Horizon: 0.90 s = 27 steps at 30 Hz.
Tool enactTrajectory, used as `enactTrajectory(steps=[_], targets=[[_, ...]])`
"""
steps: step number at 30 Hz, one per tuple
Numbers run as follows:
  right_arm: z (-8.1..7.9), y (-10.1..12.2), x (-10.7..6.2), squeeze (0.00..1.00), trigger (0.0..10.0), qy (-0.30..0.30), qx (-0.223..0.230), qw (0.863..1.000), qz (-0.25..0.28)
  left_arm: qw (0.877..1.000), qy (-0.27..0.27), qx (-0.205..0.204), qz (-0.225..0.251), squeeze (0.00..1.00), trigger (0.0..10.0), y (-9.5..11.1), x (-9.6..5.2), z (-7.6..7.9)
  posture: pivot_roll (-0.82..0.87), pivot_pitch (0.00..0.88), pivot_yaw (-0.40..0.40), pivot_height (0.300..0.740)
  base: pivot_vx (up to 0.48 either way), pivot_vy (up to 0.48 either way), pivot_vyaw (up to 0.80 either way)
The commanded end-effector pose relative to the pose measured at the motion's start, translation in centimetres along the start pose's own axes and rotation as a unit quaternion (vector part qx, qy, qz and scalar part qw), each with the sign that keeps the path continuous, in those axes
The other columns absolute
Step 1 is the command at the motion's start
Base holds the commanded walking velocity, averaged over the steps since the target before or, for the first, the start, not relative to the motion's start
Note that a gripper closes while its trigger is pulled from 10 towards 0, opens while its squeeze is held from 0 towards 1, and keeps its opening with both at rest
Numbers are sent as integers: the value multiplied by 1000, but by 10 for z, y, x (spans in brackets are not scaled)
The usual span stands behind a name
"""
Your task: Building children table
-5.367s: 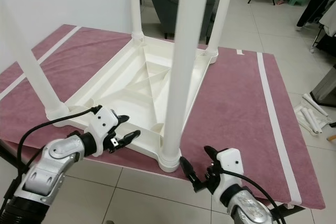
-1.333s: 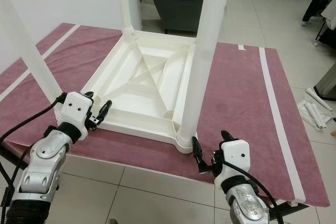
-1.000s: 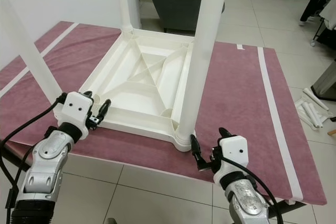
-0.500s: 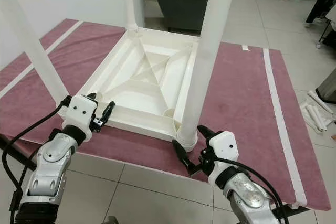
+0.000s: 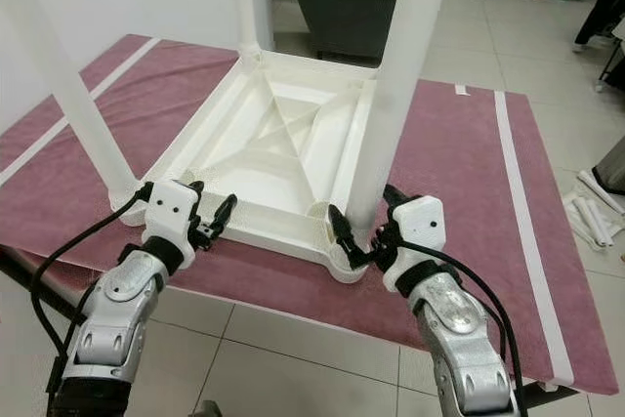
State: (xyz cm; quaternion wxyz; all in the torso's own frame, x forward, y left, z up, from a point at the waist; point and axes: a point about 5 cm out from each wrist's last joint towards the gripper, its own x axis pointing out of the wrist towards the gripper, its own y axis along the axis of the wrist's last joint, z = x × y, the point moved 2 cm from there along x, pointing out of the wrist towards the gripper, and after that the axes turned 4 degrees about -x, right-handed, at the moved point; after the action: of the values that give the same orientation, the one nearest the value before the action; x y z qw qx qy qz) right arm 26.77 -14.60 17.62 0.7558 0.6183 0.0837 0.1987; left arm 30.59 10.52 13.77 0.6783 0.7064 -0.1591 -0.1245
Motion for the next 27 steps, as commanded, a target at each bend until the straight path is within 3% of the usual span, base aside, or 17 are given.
enactTrajectory(steps=[1, 5, 13, 22, 23, 25, 27], targets=[[-4, -3, 5, 0, 10000, 13, 11, 1000, 1, 999, -42, -24, -18, 0, 10000, -8, 3, 12, 51, 0, 9, 740, 0, 0, 0], [-7, -2, 13, 0, 10000, 28, 15, 999, 5, 996, -84, -26, -24, 0, 10000, -10, 6, 24, 48, 0, 10, 740, 0, 0, 0], [-7, -2, 37, 0, 10000, 62, 31, 998, 9, 993, -105, -13, -44, 0, 10000, -26, 19, 38, 45, 0, 13, 740, 0, 0, 0], [-10, -7, 35, 0, 10000, 115, 40, 993, -7, 989, -136, 4, -52, 0, 10000, -33, 15, 48, 48, 0, 8, 740, 0, 0, 0], [-9, -9, 32, 0, 10000, 126, 42, 991, -13, 986, -163, 13, -45, 0, 10000, -29, 12, 54, 49, 0, 7, 740, 0, 0, 0], [-9, -9, 32, 0, 10000, 126, 42, 991, -13, 986, -163, 13, -45, 0, 10000, -29, 12, 54, 49, 0, 7, 740, 0, 0, 0], [-7, -11, 30, 0, 10000, 139, 42, 989, -20, 974, -221, 35, -36, 0, 10000, -22, 10, 62, 48, 0, 7, 740, 0, 0, 0]])
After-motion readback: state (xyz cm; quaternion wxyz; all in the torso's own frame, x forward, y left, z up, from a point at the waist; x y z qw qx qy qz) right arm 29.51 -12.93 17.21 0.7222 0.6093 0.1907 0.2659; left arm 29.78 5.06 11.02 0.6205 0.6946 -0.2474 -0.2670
